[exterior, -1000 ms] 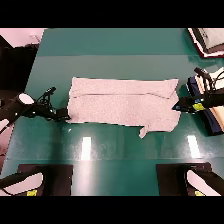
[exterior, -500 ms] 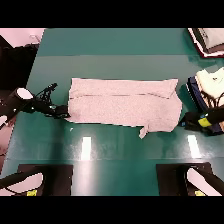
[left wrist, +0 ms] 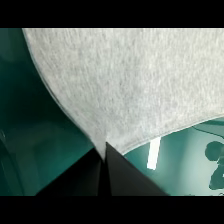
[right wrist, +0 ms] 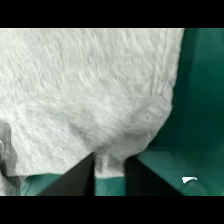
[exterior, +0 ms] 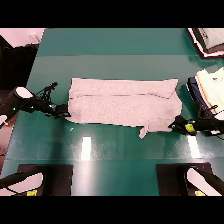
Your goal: Fold the shirts.
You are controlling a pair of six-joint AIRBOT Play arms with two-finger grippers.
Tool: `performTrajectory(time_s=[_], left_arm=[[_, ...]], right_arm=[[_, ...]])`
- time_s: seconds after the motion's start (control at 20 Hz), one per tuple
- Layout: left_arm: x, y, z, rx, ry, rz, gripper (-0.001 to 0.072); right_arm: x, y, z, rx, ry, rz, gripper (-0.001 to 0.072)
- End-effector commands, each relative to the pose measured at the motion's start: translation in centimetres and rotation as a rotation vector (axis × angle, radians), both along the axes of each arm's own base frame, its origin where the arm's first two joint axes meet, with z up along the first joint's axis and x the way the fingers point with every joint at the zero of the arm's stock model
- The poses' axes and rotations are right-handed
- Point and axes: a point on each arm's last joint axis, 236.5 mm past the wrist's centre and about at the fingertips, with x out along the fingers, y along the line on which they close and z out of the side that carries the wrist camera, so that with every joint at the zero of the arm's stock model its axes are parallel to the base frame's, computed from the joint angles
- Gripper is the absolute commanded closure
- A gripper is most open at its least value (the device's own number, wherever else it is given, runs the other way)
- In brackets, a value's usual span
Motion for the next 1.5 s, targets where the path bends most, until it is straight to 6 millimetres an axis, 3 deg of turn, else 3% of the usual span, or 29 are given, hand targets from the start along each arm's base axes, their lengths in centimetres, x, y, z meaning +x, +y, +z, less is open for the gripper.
performTrajectory(time_s=[0.0, 0.05, 0.15, 0.25, 0.35, 0.5, 0.65, 0.8, 0.95, 1.05, 1.2, 1.45], left_arm=[[0.0, 0.0, 0.1, 0.0, 0.0, -0.003, 0.0685], [-0.2, 0.0, 0.0, 0.002, 0.005, -0.007, 0.0686], [-1.0, 1.1, 0.0, 0.057, 0.012, -0.044, 0.0687], [-1.8, 2.5, 1.3, 0.132, -0.015, -0.069, 0.0687], [-3.8, 3.4, 2.9, 0.182, -0.022, -0.119, 0.0687], [-7.3, 2.8, 3.9, 0.163, -0.011, -0.126, 0.0686], [-9.2, 0.7, 4.8, 0.061, 0.046, -0.057, 0.0685], [-5.7, -0.7, 7.4, -0.012, -0.083, 0.003, 0.0686], [-0.5, 0.2, 10.2, 0.006, -0.27, 0.082, 0.0686], [1.8, 0.7, 11.3, 0.014, -0.333, 0.118, 0.0686], [4.4, 1.4, 10.9, 0.017, -0.348, 0.179, 0.0686], [7.0, 2.5, 8.3, 0.032, -0.326, 0.268, 0.0685]], right_arm=[[0.7, -0.1, -0.2, -0.009, -0.031, -0.016, 0.0661], [0.5, -0.1, -0.1, -0.004, -0.027, -0.004, 0.0695], [-0.4, 0.3, 0.7, 0.023, -0.011, 0.063, 0.0697], [-2.4, 0.0, 2.1, 0.011, 0.045, 0.161, 0.0697], [-4.4, -0.7, 4.1, -0.04, 0.069, 0.237, 0.0697], [-7.4, -0.1, 7.0, -0.079, 0.051, 0.286, 0.0697], [-7.1, 0.5, 9.3, -0.115, -0.073, 0.246, 0.0697], [-5.1, 1.4, 11.6, -0.111, -0.21, 0.219, 0.0698], [-2.9, 0.8, 13.3, -0.112, -0.245, 0.21, 0.0698], [-1.2, 0.4, 13.8, -0.105, -0.232, 0.224, 0.0698], [2.4, 0.8, 14.0, -0.105, -0.244, 0.27, 0.0698], [8.2, 0.6, 12.7, -0.101, -0.224, 0.263, 0.0698]])
